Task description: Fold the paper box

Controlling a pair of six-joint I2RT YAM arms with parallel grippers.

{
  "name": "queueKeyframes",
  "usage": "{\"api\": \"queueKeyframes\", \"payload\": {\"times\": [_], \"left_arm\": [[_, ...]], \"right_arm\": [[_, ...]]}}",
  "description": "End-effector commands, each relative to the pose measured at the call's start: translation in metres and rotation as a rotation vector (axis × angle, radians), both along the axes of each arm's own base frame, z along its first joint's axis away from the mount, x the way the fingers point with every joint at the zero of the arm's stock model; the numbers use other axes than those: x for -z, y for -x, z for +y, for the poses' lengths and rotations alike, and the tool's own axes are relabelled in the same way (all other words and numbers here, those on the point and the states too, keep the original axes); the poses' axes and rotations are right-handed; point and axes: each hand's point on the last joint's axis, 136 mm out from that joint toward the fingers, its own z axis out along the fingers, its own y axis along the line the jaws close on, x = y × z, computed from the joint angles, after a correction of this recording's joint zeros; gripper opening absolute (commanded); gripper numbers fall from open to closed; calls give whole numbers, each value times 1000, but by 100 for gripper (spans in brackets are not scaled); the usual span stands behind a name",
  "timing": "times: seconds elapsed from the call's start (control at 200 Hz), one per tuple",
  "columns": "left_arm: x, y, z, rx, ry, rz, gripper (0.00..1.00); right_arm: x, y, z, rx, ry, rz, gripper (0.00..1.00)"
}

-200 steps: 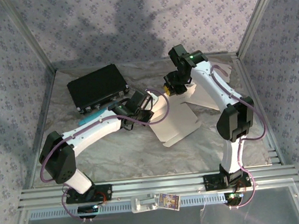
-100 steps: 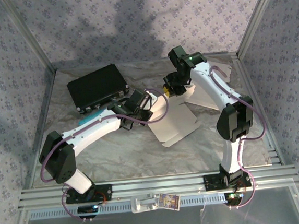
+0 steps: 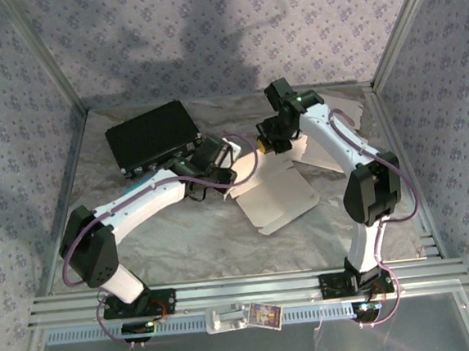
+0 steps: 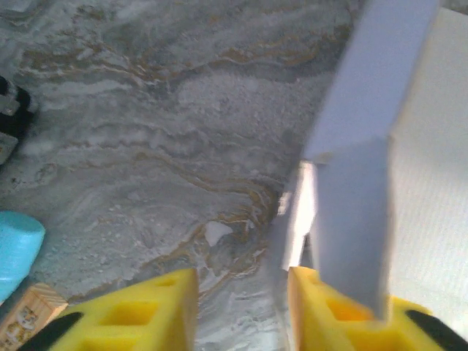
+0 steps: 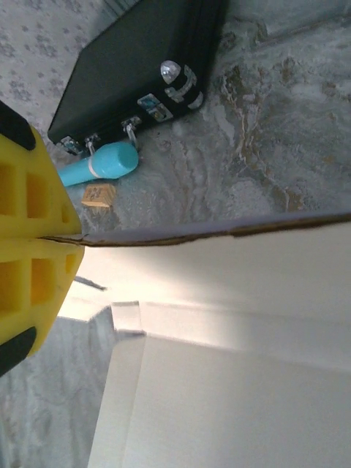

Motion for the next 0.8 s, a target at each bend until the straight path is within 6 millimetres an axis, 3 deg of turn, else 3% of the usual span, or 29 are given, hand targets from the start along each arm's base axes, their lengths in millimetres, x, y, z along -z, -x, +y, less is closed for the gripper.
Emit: {"api": "queueKeyframes", "payload": {"times": [0.0, 0.15, 0.325, 0.515, 0.66, 0.795], "left_arm": [[-52, 0, 12, -123, 225, 43, 48], [-56, 4, 47, -291, 358, 138, 56], [-38, 1, 71, -475, 503, 297, 50], [-6, 1, 83, -610, 453, 385, 38], [13, 11, 119, -688, 347, 336, 35], [24, 28, 156, -742, 239, 270, 36]], "right_arm": [[-22, -20, -5, 37, -34, -215, 0], [-21, -29, 0, 86, -103, -353, 0], [-11, -32, 10, 119, -171, -421, 0], [-16, -36, 28, 68, -222, -470, 0], [-24, -35, 58, 1, -291, -518, 0], [-17, -32, 90, -126, -333, -552, 0]]}}
